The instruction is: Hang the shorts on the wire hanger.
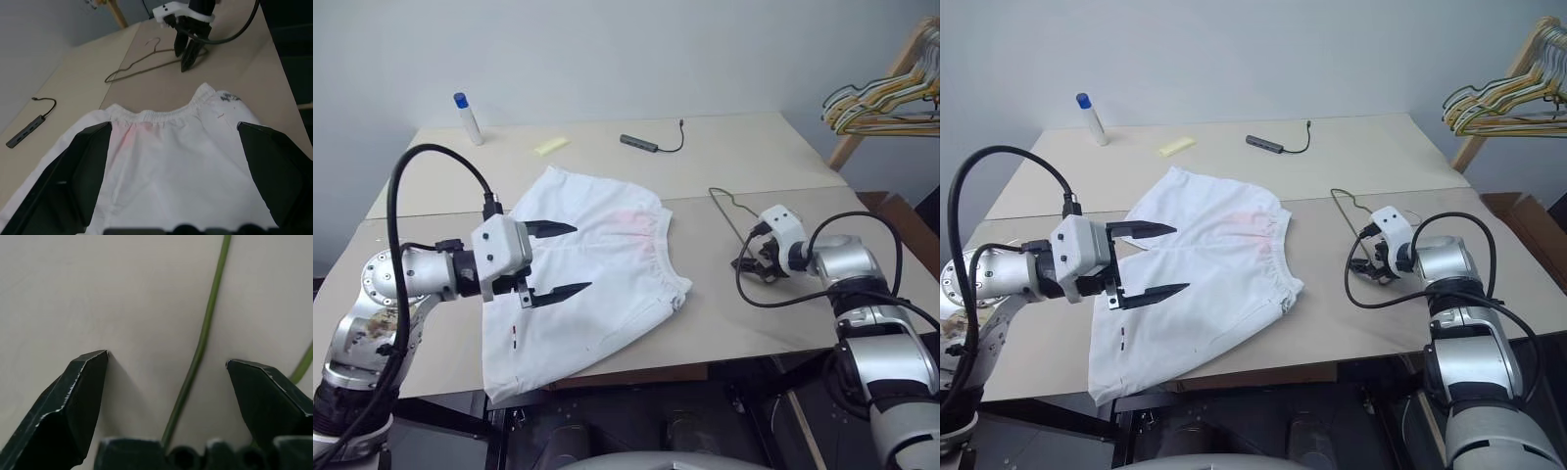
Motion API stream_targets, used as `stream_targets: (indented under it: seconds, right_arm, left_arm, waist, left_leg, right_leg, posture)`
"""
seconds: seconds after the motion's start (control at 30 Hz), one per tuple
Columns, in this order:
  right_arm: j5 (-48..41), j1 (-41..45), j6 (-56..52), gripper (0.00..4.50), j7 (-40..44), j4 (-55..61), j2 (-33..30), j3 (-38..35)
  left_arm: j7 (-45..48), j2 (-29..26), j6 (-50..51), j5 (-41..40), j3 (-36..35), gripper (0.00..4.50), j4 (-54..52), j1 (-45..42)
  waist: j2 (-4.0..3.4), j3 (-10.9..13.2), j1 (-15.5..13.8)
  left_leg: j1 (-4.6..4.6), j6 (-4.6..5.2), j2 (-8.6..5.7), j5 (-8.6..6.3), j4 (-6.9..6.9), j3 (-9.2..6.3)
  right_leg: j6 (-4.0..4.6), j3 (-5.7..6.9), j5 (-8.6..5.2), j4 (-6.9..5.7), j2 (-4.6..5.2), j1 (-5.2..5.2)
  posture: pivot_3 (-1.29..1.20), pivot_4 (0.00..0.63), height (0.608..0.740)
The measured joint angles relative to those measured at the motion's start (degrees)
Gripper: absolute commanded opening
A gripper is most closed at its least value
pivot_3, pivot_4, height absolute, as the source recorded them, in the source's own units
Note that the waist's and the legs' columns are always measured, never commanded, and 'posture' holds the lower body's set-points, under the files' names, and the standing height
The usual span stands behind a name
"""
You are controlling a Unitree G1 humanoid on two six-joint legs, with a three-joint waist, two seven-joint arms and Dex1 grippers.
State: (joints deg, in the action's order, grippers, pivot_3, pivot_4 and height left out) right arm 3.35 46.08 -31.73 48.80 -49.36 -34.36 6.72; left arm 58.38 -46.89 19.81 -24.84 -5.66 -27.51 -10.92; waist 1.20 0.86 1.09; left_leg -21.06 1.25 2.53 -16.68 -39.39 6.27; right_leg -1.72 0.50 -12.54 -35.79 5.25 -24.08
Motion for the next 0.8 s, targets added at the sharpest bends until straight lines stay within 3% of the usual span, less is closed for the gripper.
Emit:
stream_targets:
  seconds: [0.33,0.57,0.67,0.8]
  right_arm:
    - [2.64,2.63,1.16,0.09,-3.19,-5.27,0.51,1.84]
    - [3.16,1.80,2.24,0.02,-6.55,-4.50,1.18,1.54]
    - [3.10,-0.05,1.09,0.02,-9.36,1.74,2.27,1.32]
    - [0.86,-2.97,-3.07,0.02,-9.42,20.04,2.48,-0.34]
  left_arm:
    - [-1.06,-0.88,-0.82,2.42,1.28,4.50,-0.70,1.40]
    - [-6.68,2.31,1.28,6.43,3.36,4.50,2.14,-0.21]
    - [-14.50,11.04,9.56,5.38,4.61,4.50,5.94,-2.77]
    - [-29.85,29.01,29.39,-6.91,-2.25,4.50,10.88,-11.47]
  waist:
    - [0.19,-0.15,-0.17]
    - [0.18,-0.15,-0.35]
    - [0.12,-0.11,-0.25]
    - [0.06,-0.06,-0.23]
  left_leg:
    - [0.37,0.00,0.01,-0.01,0.00,0.00]
    - [0.89,0.09,0.03,-0.10,0.01,-0.04]
    - [0.78,0.07,0.02,-0.09,0.01,-0.11]
    - [0.40,0.00,-0.01,-0.05,-0.22,-0.83]
  right_leg:
    - [0.00,0.03,-0.01,0.04,0.01,0.41]
    - [-0.02,0.09,-0.02,0.08,0.04,1.01]
    - [-0.03,0.05,-0.01,0.01,0.02,0.86]
    - [-0.04,0.09,0.00,-0.02,0.00,0.61]
  posture:
    - [0.05,0.000,0.740]
    - [0.05,0.000,0.740]
    - [0.05,0.000,0.740]
    - [0.03,0.000,0.740]
